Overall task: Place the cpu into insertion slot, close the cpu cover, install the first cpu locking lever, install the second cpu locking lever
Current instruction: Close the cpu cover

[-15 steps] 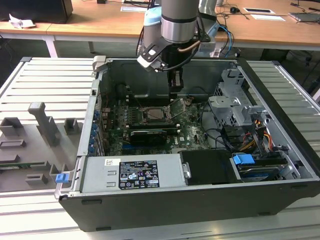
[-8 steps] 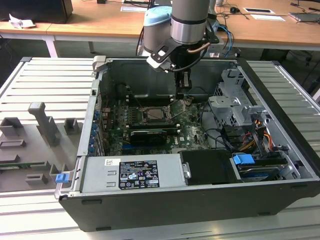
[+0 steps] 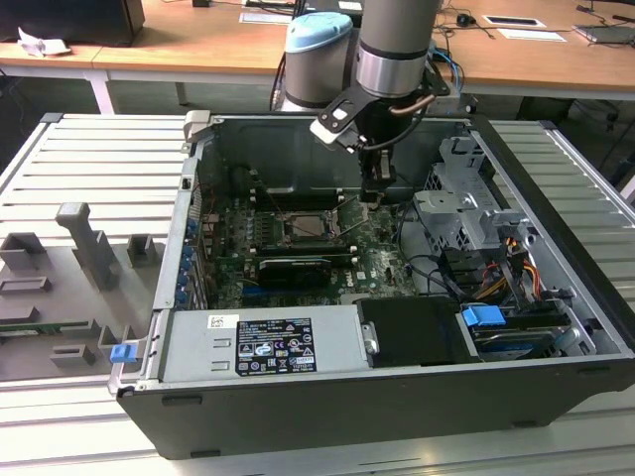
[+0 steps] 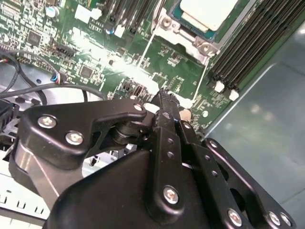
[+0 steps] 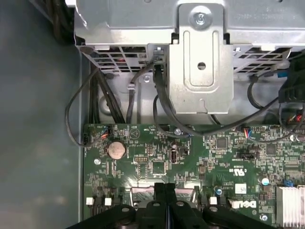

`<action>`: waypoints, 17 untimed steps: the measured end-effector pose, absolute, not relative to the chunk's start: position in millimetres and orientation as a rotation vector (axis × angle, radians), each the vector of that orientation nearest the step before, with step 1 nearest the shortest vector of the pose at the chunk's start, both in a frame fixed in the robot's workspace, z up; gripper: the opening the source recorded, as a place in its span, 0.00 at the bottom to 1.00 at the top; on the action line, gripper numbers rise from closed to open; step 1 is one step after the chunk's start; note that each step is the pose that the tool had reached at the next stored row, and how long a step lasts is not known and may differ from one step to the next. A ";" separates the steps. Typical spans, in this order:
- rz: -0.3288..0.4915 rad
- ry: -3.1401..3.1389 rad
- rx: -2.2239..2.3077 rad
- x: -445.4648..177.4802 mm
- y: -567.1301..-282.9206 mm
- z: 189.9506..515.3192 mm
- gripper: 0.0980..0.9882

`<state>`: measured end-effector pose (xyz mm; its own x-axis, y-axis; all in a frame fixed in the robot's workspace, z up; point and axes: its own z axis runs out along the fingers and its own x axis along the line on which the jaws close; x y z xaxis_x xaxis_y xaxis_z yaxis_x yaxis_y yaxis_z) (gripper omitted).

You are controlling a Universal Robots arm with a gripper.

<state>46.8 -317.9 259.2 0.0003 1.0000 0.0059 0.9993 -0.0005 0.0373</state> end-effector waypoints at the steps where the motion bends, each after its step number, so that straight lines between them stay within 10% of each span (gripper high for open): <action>1: 0.048 2.209 2.202 47.2 -317.9 258.7 0.01; 17: 0.044 2.220 2.190 61.2 -317.2 245.4 0.01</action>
